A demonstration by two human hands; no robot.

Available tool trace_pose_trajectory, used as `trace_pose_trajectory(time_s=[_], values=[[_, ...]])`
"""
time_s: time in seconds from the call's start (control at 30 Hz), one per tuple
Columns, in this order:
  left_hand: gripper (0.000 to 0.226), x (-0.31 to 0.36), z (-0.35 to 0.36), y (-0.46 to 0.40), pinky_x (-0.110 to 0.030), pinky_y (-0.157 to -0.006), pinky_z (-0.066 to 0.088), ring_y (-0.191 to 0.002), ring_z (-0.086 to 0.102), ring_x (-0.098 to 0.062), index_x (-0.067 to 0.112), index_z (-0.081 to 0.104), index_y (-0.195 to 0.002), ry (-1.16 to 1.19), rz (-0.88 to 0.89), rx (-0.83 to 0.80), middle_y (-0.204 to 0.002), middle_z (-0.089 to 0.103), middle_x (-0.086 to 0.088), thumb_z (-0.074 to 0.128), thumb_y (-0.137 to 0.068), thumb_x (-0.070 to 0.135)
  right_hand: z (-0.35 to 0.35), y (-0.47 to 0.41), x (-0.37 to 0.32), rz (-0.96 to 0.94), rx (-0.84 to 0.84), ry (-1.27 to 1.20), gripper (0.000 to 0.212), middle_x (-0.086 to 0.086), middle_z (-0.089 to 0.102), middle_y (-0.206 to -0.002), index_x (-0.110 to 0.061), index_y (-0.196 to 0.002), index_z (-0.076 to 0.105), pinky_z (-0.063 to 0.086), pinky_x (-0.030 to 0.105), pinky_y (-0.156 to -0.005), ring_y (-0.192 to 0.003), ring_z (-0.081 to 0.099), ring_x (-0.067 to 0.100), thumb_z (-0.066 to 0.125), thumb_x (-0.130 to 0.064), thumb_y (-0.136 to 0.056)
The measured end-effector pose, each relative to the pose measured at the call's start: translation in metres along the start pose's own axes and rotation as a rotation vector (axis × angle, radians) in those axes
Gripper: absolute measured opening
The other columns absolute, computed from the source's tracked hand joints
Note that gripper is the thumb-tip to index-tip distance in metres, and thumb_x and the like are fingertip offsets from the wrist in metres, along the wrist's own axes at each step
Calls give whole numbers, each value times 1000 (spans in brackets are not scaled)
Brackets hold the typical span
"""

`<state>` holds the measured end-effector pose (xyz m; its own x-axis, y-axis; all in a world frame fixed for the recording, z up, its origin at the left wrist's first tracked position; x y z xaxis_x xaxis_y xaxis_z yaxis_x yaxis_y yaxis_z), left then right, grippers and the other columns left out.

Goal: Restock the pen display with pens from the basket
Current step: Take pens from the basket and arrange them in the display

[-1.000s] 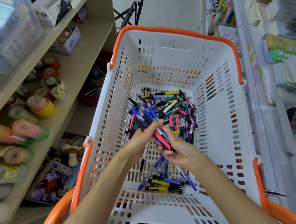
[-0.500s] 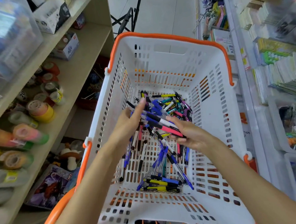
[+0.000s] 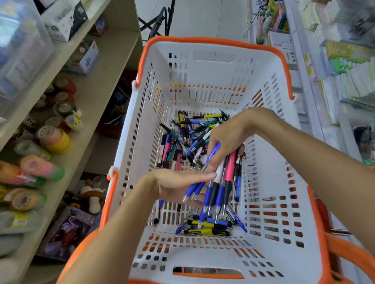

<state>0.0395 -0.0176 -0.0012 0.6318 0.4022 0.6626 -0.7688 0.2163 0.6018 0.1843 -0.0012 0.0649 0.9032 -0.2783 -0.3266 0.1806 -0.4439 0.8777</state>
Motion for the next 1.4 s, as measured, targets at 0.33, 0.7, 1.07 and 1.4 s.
trace_pose_trajectory(time_s=[0.33, 0.7, 1.07, 1.4], values=[[25, 0, 16, -20, -32, -80, 56, -74, 63, -8, 18, 72, -86, 335, 83, -113, -78, 64, 5, 81, -70, 36, 2, -8, 6, -7, -28, -70, 34, 0, 55, -86, -15, -93, 63, 45, 13, -52, -62, 50, 8, 63, -47, -84], [12, 2, 29, -2, -21, -72, 52, -68, 59, -8, 17, 66, -79, 261, -1, 70, -75, 64, 4, 62, -86, 27, 17, 14, 33, 22, 184, -716, 69, 7, 35, -150, -24, -144, 36, 48, 43, -91, -132, 41, 32, 23, -66, -91], [34, -26, 39, 10, -34, -98, 50, -105, 65, -23, 6, 65, -103, 129, -179, 403, -106, 70, -10, 73, -82, 31, 75, -20, 5, -115, 366, -1047, 32, -4, 53, -125, -17, -123, 61, 38, 36, -101, -116, 47, 16, 42, -31, -100], [52, -57, 52, 9, -31, -94, 51, -105, 65, -21, 4, 63, -114, 235, -156, 562, -110, 70, -11, 76, -77, 38, 120, -18, -3, -292, 151, -1480, 73, 13, 43, -143, -14, -140, 37, 37, 45, -108, -129, 46, 25, 55, -57, -84]])
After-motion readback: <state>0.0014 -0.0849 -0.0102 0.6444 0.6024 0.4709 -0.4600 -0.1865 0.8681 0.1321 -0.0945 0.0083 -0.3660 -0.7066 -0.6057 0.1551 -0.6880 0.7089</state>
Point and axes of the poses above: each hand's wrist, its own y-axis away from the middle knuckle, its own z-axis out of the palm, x = y × z, the point moved 3 cm from there along -y, towards the middle knuckle
